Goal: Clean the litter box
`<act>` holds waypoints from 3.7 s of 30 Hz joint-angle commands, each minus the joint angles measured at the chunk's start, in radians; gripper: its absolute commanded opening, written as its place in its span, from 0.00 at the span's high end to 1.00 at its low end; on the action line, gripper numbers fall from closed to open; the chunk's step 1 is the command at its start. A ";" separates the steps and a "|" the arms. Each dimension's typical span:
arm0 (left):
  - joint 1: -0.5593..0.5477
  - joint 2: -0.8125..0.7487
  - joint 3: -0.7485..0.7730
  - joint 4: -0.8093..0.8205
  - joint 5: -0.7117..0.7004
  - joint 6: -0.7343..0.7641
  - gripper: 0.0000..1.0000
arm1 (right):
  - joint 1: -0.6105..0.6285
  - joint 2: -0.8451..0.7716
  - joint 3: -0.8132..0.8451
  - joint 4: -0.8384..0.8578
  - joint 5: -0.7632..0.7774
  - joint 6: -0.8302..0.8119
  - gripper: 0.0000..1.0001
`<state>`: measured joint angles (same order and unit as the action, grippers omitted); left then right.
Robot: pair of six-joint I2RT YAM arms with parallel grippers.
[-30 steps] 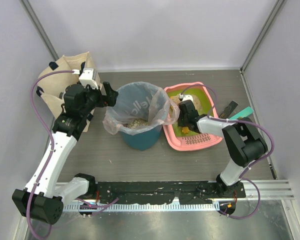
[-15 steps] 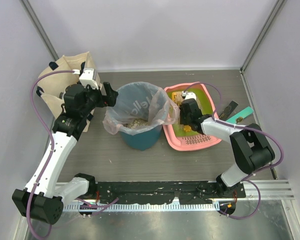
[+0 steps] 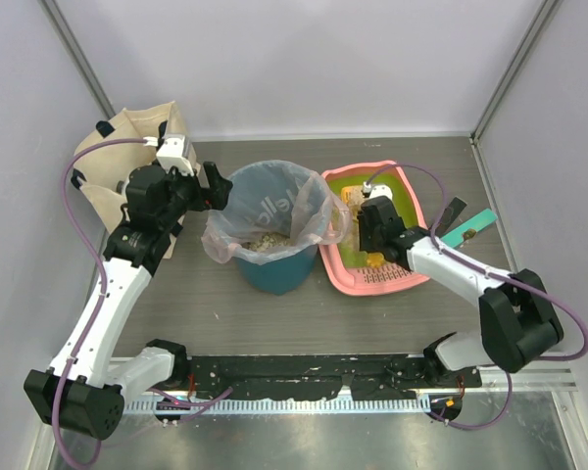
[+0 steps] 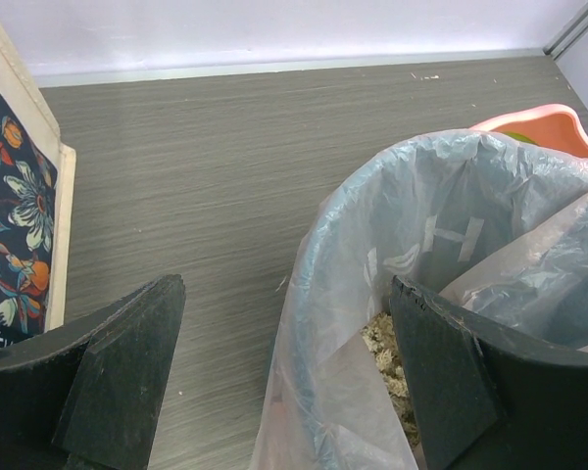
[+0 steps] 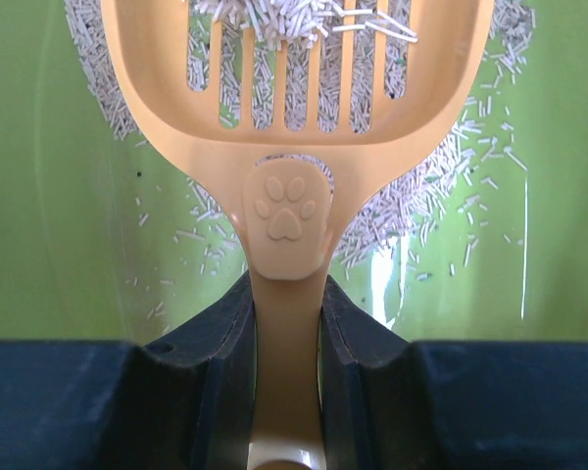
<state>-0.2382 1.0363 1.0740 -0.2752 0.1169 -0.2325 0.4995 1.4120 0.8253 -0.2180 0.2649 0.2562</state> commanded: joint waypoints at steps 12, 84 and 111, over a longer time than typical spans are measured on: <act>-0.004 -0.018 -0.013 0.073 0.017 -0.002 0.11 | 0.123 -0.225 -0.003 -0.228 0.198 0.147 0.99; -0.009 -0.033 -0.028 0.099 0.040 -0.030 0.11 | 0.057 -0.278 0.069 -0.422 0.160 0.189 0.99; -0.013 -0.028 -0.022 0.093 0.047 -0.030 0.11 | 0.086 -0.355 0.016 -0.275 0.123 0.140 0.99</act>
<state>-0.2478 1.0248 1.0481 -0.2283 0.1490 -0.2577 0.5865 1.1709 0.8810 -0.6357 0.3649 0.4019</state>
